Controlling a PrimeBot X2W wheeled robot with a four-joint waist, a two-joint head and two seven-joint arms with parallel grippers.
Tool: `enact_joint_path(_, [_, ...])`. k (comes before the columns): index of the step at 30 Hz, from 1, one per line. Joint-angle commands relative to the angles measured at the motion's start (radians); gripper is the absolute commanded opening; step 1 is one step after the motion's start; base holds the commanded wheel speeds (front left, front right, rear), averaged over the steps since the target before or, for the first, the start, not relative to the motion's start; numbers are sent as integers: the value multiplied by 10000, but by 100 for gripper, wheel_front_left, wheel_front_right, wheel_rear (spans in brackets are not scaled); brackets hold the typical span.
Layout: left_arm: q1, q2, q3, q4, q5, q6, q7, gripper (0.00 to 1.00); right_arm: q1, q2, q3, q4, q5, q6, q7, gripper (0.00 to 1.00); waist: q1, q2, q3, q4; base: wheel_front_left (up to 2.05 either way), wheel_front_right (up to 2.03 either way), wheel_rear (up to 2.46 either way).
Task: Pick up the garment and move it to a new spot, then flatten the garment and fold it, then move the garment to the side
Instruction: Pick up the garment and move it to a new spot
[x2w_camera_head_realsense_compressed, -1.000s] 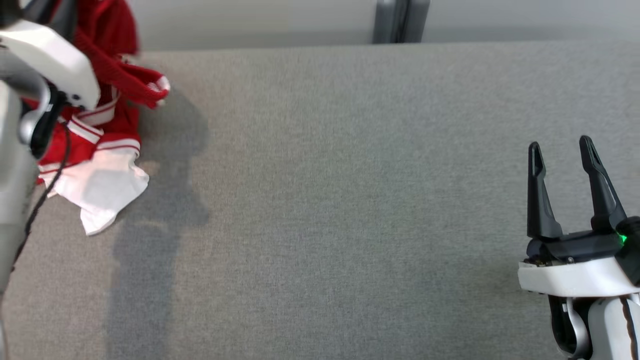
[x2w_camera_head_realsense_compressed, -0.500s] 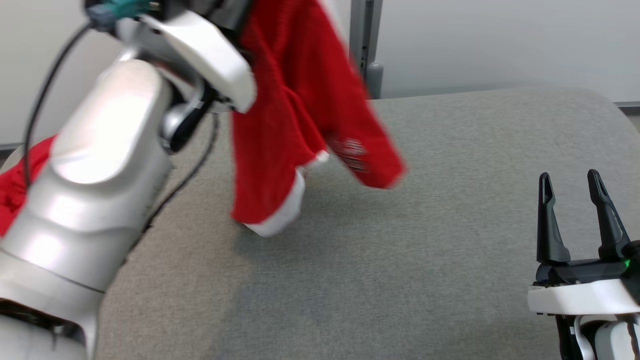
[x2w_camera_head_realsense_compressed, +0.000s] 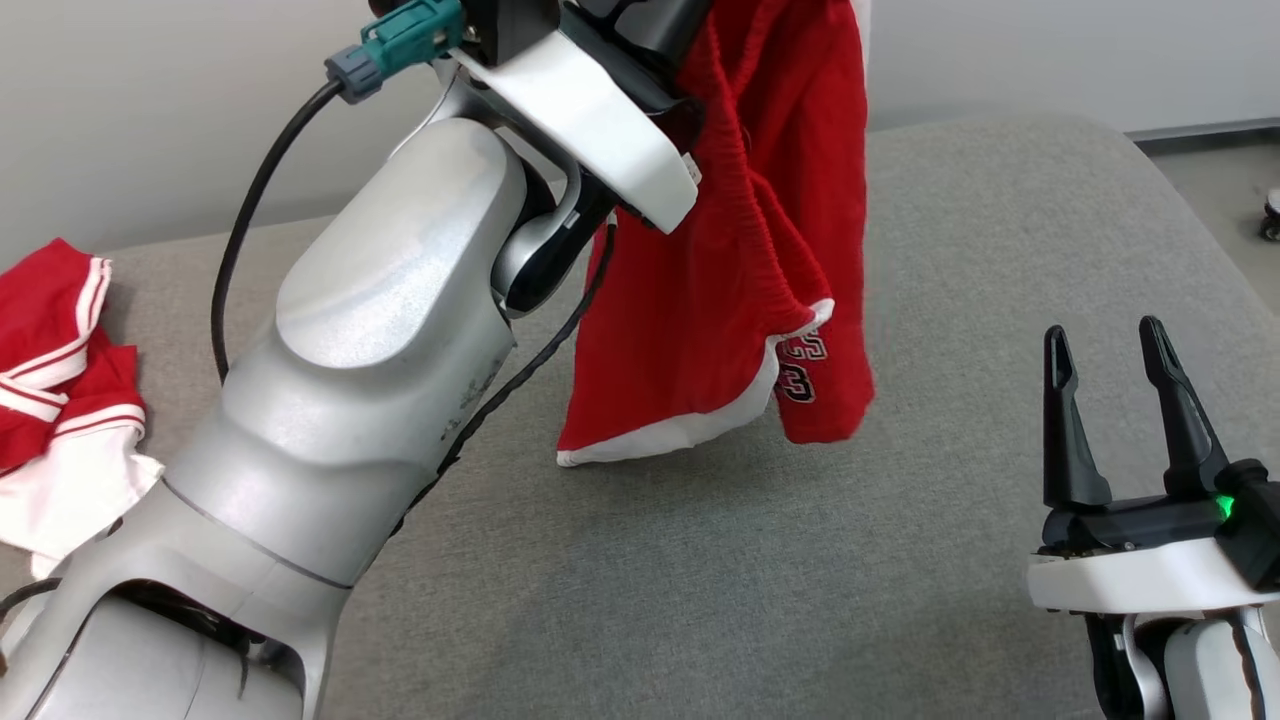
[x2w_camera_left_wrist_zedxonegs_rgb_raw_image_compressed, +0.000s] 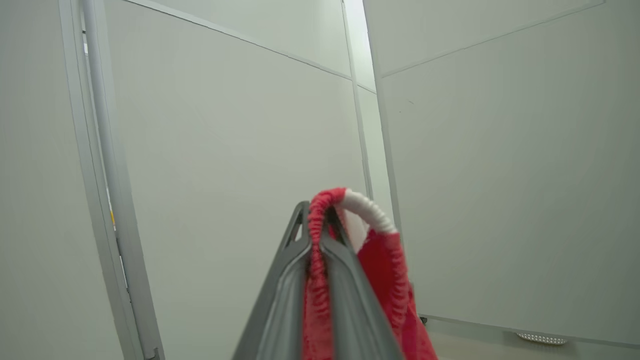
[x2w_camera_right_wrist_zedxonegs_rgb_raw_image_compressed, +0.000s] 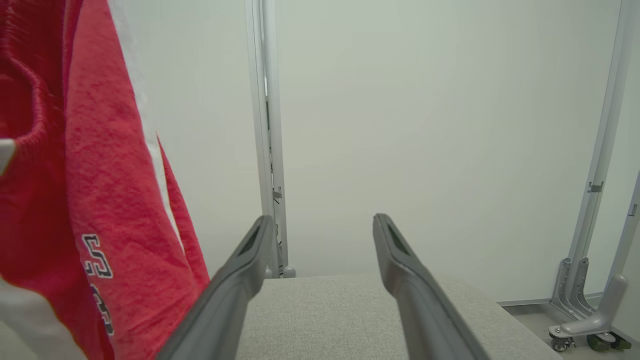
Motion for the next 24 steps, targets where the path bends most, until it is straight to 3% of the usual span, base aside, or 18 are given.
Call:
enact_joint_path(1, [79, 38, 139, 27, 53, 11, -47, 0, -90, -57, -31, 9, 73, 2, -4, 100, 0, -1, 346, -307, 0, 0, 0])
enact_joint_path(5, [740, 23, 78, 116, 241, 6, -53, 0, -199, -53, -146, -26, 100, 2, -4, 100, 0, -1, 769, -485, 0, 0, 0])
enact_joint_path(16, [3370, 951, -515, 1141, 680, 2, -60, 0, -230, -53, -386, 102, -48, 2, -4, 100, 0, -1, 1275, -35, 0, 0, 0])
enact_joint_path(24, [4371, 854, -911, 1871, 913, 1, -61, 0, -301, -58, -260, 310, -71, 2, -4, 100, 0, -1, 1213, 283, 0, 0, 0])
